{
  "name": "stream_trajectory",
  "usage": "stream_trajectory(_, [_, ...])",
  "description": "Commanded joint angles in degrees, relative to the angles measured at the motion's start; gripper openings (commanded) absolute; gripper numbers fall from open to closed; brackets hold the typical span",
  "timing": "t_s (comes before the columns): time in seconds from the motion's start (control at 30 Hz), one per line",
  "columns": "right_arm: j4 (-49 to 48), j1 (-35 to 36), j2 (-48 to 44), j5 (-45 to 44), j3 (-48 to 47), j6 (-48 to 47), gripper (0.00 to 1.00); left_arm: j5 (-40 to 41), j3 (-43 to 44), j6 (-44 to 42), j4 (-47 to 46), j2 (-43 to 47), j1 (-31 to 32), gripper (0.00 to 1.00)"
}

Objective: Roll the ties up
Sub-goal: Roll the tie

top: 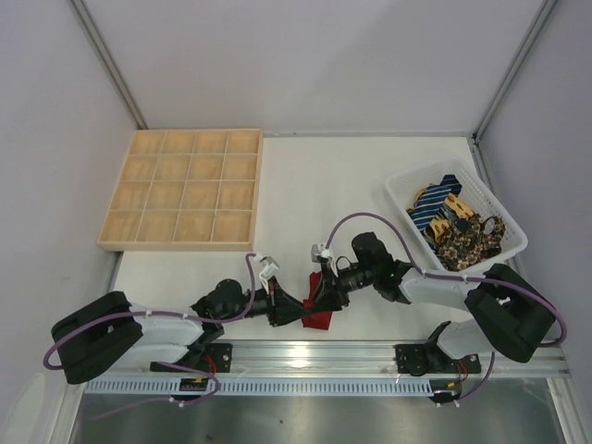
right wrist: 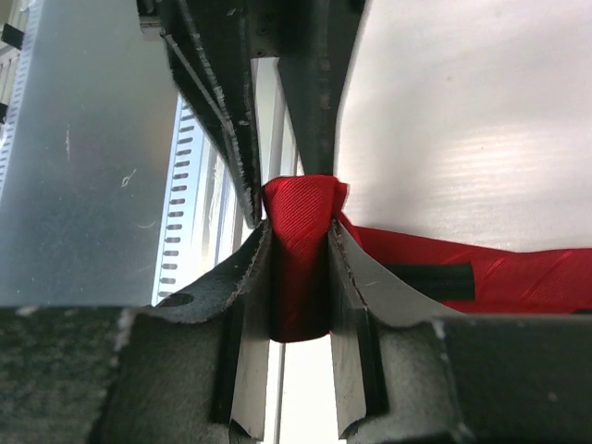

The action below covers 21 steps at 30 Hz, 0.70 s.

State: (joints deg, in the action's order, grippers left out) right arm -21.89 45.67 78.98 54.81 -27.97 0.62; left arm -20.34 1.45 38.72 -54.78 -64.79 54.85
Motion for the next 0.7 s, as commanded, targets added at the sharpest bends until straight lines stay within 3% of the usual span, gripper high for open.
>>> stream_trajectory(0.0, [-0.35,0.47,-0.05,0.13,0.19,0.17,0.0,-0.14,-9.8,-0.4,-8.58,-0.95,0.26,0.23])
stream_trajectory(0.07, [-0.43,0.56,-0.05,0.04,0.19,0.26,0.0,-0.23,-9.54,-0.31,-7.97,-0.51,0.17,0.18])
stream_trajectory(0.17, [-0.44,0.56,0.12,-0.31,0.1,0.96,0.0,-0.32,-8.75,-1.01,-5.34,0.98,0.17,0.02])
stream_trajectory(0.3, [-0.08,1.17,0.3,-2.33,-0.33,3.06,0.03,-0.84,-7.35,-1.54,-2.52,0.81,0.17,0.0])
stream_trajectory(0.47, [3.6,1.62,-2.06,-11.81,-0.25,6.49,0.34,-3.04,-6.82,-0.84,-6.72,-4.36,0.17,0.0])
stream_trajectory(0.63, [9.57,1.62,-7.69,-25.32,-0.51,11.14,0.5,-4.8,-6.46,0.04,-10.69,-10.16,0.17,0.0])
stream_trajectory(0.67, [10.45,1.53,-8.74,-27.54,-0.51,12.02,0.66,-5.23,-6.55,0.13,-11.65,-10.61,0.17,0.0])
